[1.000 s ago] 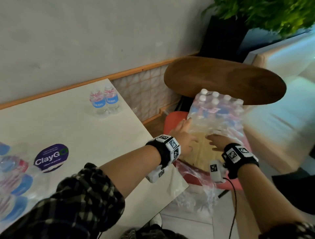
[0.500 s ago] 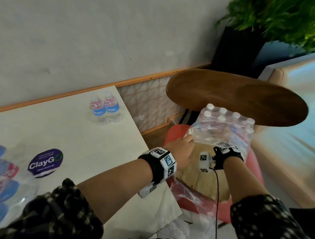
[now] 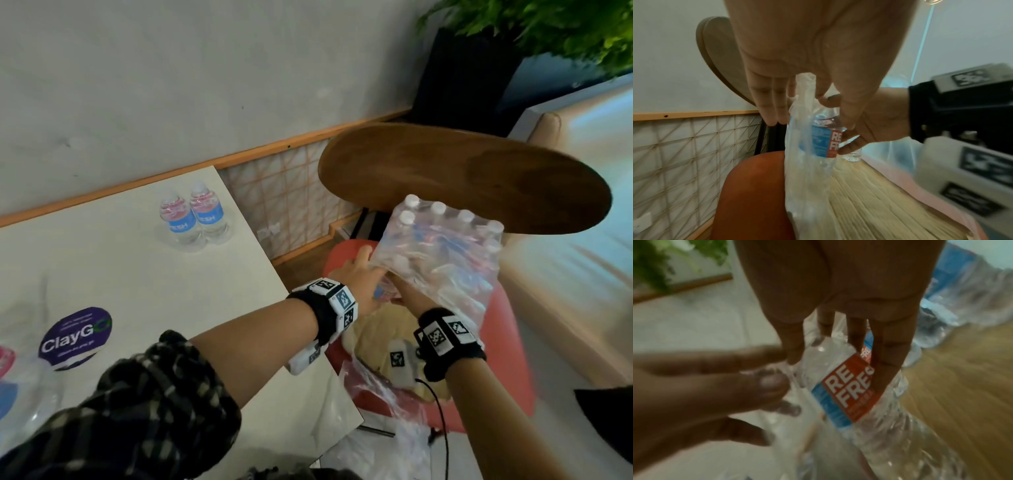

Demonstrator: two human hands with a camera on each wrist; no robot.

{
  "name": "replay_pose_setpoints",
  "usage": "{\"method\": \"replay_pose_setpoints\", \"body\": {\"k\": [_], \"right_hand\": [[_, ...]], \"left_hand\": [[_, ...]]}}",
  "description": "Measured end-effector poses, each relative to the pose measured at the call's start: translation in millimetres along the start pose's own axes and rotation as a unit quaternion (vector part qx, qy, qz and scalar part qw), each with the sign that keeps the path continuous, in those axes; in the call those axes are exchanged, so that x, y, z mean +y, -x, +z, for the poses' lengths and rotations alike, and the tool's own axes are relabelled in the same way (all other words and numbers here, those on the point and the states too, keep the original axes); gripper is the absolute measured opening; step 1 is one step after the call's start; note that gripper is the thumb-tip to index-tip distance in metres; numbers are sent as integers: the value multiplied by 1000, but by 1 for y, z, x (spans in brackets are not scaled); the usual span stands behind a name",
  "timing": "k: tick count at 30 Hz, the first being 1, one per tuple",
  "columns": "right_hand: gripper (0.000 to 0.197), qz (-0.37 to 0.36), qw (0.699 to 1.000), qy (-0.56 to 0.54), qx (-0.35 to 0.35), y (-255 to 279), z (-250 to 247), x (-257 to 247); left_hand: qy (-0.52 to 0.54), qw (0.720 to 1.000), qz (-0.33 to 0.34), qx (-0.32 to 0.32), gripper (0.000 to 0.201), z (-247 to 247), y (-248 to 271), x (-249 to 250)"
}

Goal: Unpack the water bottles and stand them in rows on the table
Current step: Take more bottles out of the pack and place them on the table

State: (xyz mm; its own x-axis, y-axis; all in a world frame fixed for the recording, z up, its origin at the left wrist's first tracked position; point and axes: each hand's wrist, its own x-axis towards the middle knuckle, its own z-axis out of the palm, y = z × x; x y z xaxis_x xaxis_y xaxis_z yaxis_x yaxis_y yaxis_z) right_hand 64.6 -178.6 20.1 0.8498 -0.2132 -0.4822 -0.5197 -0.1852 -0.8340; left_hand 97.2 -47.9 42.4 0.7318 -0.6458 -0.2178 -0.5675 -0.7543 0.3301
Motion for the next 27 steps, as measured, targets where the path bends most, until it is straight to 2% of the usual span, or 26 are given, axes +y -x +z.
{"method": "replay_pose_setpoints", "body": {"k": [2,5,9,11,12,13,14,16,18,20,24,27], "right_hand": [[33,29,999,-10,-43,4,3,4],[31,19,996,-12,-87,5,-10,9],[34,42,994,20,-95,-3,-22,-2],[29,41,989,109,-86,-11,-29,-8],[55,48,977,195,-70,-17,-36,-5],[81,69,949,307,-32,-21,-44,-2],[91,69,894,444,-8,-17,-49,-4],[94,20,778,628,18,-8,-52,-7],[97,0,715,699,-4,-3,-49,-12],[97,-12,684,729,-19,-10,-46,-11],[88,-4,705,709,-16,-11,-45,-14],[71,-10,673,738,-33,-11,-45,-16]], "left_hand": [[12,1000,-16,-2,44,2,-5,-3],[32,999,-22,-8,42,4,-9,-11],[107,994,-5,18,44,-1,-9,-5],[119,993,-3,5,48,-6,-12,-2],[117,993,-3,-6,51,-8,-14,-2],[110,994,-1,-16,54,-11,-15,-3],[106,994,0,-19,55,-12,-16,-6],[102,995,-3,-11,55,-13,-15,-13],[94,996,7,11,53,-11,-13,-18],[85,996,15,27,50,-7,-11,-19],[81,995,15,48,45,-6,-8,-18],[87,995,20,55,41,-6,-7,-17]]}}
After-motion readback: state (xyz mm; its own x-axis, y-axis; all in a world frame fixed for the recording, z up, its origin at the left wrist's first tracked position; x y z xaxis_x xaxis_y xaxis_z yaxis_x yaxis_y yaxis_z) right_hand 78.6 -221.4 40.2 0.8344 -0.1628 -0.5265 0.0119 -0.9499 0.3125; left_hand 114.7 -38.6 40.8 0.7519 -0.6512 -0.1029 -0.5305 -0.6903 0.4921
